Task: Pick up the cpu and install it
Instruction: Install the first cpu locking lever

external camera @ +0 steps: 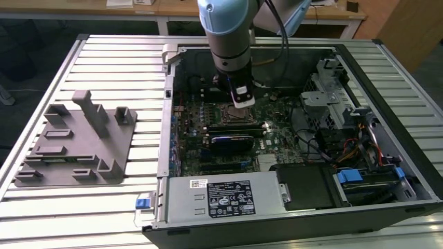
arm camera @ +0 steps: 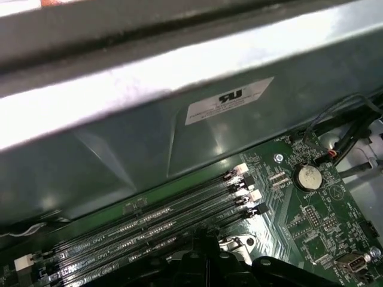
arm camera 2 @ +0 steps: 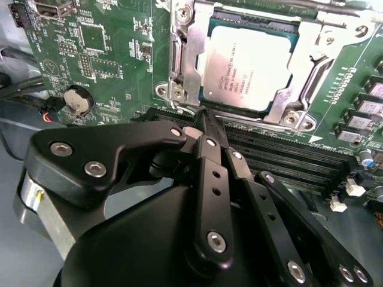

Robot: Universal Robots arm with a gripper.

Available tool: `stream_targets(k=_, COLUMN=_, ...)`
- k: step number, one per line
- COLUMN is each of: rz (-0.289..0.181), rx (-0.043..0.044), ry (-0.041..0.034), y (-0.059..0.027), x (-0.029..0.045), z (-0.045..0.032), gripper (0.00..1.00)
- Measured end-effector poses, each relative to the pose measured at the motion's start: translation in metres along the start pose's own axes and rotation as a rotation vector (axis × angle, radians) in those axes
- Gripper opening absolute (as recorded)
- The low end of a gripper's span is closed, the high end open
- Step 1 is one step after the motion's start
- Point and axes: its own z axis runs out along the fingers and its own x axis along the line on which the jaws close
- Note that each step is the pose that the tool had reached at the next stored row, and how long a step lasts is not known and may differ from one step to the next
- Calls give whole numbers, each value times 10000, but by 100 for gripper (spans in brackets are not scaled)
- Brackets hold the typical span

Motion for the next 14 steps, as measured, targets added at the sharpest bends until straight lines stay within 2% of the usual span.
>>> stream_targets(k=3, rz=8, rx=-28, ry=10, y=-13, x=-2, z=10, gripper=11)
stream_targets(k=9, rz=95, rx=-382, ry=143, y=-25, x=-6, z=16, gripper=11)
stream_targets(k=10, rz=104, rx=-418, ry=157, y=-30, x=-8, z=14, gripper=11)
stream_targets(k=14, rz=109, rx=-437, ry=164, y=-45, x=-14, z=10, gripper=11)
